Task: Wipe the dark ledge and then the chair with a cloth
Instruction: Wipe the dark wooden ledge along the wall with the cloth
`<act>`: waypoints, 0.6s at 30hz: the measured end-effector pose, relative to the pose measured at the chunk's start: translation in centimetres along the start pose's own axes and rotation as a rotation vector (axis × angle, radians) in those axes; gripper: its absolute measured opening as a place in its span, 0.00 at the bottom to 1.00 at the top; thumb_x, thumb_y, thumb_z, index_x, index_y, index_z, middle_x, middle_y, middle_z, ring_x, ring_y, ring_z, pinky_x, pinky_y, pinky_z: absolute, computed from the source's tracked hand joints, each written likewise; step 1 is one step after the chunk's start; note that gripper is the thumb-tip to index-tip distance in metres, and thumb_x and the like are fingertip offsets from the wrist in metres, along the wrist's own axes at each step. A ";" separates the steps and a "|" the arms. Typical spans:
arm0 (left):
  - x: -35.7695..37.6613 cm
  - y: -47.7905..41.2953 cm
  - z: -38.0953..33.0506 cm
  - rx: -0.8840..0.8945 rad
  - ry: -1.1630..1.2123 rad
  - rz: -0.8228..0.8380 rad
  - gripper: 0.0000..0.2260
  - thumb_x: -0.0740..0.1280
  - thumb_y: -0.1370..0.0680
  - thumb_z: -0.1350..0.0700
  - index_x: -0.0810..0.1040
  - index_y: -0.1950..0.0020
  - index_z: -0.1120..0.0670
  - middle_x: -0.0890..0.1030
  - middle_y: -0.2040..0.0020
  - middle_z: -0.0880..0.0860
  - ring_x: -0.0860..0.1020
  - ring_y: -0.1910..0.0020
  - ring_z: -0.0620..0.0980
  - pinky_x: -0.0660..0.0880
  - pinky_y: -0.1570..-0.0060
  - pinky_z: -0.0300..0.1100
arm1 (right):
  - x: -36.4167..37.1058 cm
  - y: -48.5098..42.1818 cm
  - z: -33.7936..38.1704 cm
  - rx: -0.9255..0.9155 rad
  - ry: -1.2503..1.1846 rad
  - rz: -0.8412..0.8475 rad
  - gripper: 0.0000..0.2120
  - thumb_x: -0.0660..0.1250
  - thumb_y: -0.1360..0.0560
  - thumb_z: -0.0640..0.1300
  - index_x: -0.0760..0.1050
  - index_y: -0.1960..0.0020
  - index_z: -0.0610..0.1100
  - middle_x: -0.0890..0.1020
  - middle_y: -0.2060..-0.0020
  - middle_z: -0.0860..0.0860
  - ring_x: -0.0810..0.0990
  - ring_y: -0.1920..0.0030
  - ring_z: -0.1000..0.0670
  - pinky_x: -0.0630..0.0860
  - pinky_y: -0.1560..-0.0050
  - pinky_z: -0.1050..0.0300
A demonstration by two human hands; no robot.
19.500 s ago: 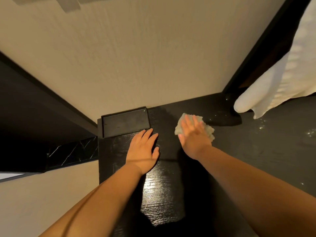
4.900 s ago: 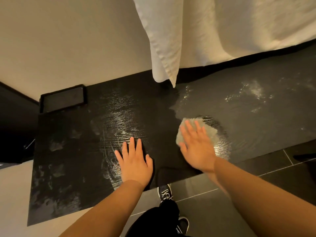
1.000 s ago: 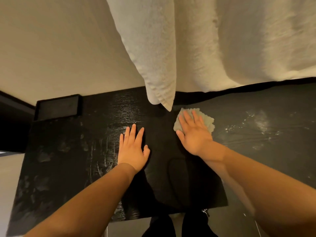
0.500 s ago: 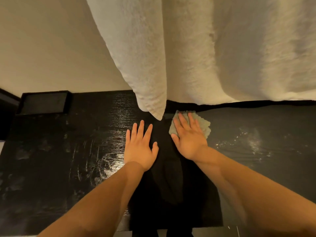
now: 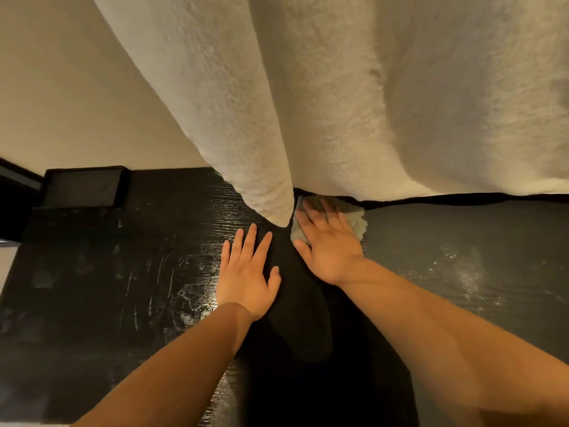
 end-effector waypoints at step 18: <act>-0.5 0.1 -0.2 -0.004 -0.003 0.013 0.32 0.52 0.18 0.38 0.51 0.14 0.43 0.46 0.13 0.51 0.43 0.15 0.54 0.45 0.17 0.58 | 0.6 4.2 -1.5 -0.172 -0.027 0.050 0.31 0.47 0.16 0.62 0.50 0.16 0.52 0.48 0.16 0.51 0.44 0.17 0.42 0.41 0.19 0.42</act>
Point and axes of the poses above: each hand's wrist, its own y-axis away from the middle knuckle, its own x-axis out of the palm, z = x × y, the point moved 4 cm from there along -y, towards the middle knuckle
